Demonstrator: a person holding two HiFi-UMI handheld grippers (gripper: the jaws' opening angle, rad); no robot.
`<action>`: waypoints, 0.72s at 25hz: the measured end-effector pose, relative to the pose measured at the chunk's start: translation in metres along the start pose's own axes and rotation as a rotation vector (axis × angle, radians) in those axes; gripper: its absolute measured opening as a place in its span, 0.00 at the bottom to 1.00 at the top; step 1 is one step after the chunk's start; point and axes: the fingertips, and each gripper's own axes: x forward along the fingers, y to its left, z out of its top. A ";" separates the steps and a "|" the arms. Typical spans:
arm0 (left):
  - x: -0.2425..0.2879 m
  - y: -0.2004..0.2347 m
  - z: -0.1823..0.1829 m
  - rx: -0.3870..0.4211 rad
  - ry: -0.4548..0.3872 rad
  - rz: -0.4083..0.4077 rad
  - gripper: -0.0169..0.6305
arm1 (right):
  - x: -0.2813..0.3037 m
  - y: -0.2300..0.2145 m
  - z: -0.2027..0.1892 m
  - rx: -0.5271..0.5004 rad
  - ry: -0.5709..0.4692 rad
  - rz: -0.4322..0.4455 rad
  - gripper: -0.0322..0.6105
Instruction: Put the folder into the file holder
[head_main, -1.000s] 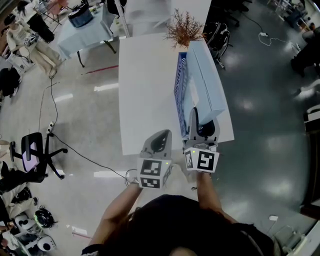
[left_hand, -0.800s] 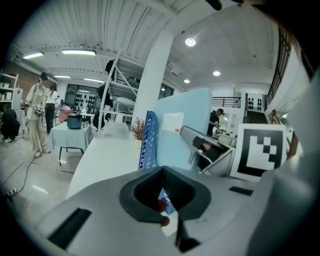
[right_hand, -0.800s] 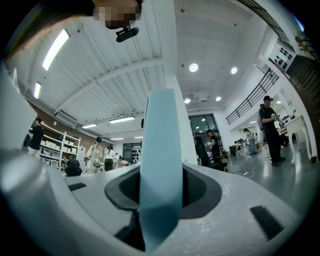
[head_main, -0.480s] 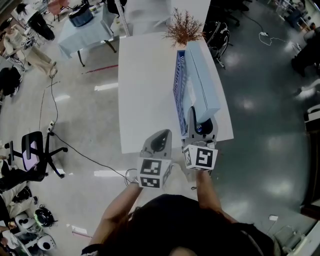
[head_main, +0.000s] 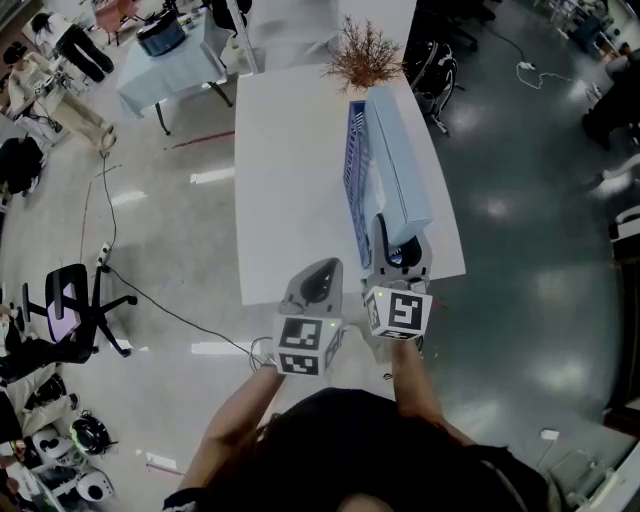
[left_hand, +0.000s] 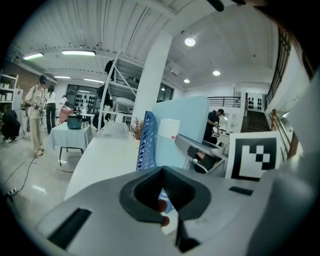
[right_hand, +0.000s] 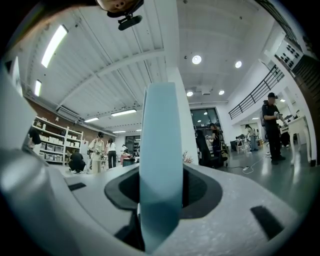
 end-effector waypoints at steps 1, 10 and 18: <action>0.000 -0.001 0.001 0.001 -0.001 0.000 0.03 | 0.000 0.000 -0.001 -0.003 0.005 0.001 0.28; -0.004 -0.016 0.004 0.008 -0.018 -0.003 0.03 | -0.004 -0.001 -0.011 -0.015 0.057 0.027 0.28; -0.011 -0.016 0.005 0.012 -0.029 0.005 0.03 | -0.010 -0.001 -0.028 -0.041 0.099 0.036 0.29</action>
